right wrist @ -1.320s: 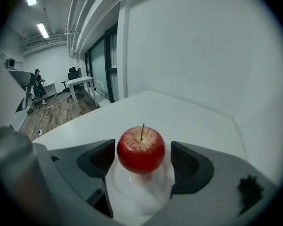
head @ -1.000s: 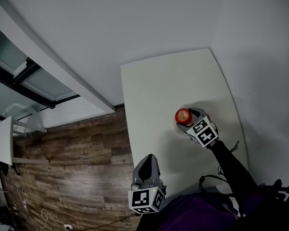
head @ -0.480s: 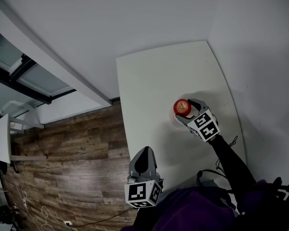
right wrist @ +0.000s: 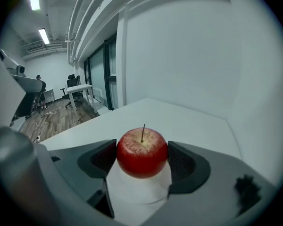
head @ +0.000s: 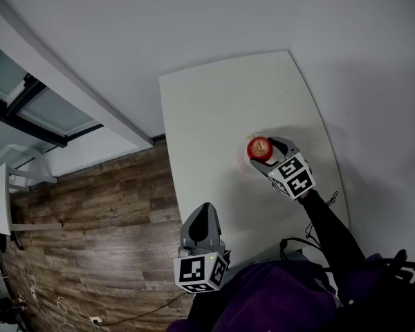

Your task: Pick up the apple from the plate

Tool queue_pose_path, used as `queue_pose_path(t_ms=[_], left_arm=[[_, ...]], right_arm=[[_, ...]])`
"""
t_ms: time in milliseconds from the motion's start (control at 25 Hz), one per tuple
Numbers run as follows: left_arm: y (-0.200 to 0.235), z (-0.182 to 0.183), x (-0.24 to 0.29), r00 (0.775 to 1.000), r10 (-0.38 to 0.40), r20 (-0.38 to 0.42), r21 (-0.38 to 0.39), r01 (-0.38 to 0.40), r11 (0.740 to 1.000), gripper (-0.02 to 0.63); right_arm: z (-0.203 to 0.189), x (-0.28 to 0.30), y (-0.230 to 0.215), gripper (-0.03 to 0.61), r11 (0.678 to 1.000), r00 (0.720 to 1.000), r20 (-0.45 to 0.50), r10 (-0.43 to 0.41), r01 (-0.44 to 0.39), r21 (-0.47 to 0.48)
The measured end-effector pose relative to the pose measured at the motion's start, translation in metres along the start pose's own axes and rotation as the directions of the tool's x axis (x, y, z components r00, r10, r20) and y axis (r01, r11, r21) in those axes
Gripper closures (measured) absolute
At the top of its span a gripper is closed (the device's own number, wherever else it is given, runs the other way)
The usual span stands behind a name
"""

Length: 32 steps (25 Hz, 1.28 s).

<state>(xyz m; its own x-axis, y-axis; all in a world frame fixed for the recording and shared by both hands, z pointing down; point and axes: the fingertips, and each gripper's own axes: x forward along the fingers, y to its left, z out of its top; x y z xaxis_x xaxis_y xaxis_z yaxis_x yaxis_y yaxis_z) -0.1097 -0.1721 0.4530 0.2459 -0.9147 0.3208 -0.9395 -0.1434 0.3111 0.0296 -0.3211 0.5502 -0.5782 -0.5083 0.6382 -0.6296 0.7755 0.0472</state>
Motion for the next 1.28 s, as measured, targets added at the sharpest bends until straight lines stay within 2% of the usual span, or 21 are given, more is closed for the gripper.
queue_pose_path(t_ms=[480, 1280], left_arm=[[-0.008, -0.001, -0.007, 0.999, -0.036, 0.007, 0.003, 0.036, 0.999, 0.607], [-0.019, -0.006, -0.018, 0.998, -0.067, 0.003, 0.022, 0.067, 0.998, 0.607]], right_arm=[[-0.026, -0.027, 0.017, 0.224, 0.995, 0.999, -0.013, -0.032, 0.033, 0.090], [-0.060, -0.061, 0.028, 0.224, 0.986, 0.995, -0.042, -0.089, 0.095, 0.139]])
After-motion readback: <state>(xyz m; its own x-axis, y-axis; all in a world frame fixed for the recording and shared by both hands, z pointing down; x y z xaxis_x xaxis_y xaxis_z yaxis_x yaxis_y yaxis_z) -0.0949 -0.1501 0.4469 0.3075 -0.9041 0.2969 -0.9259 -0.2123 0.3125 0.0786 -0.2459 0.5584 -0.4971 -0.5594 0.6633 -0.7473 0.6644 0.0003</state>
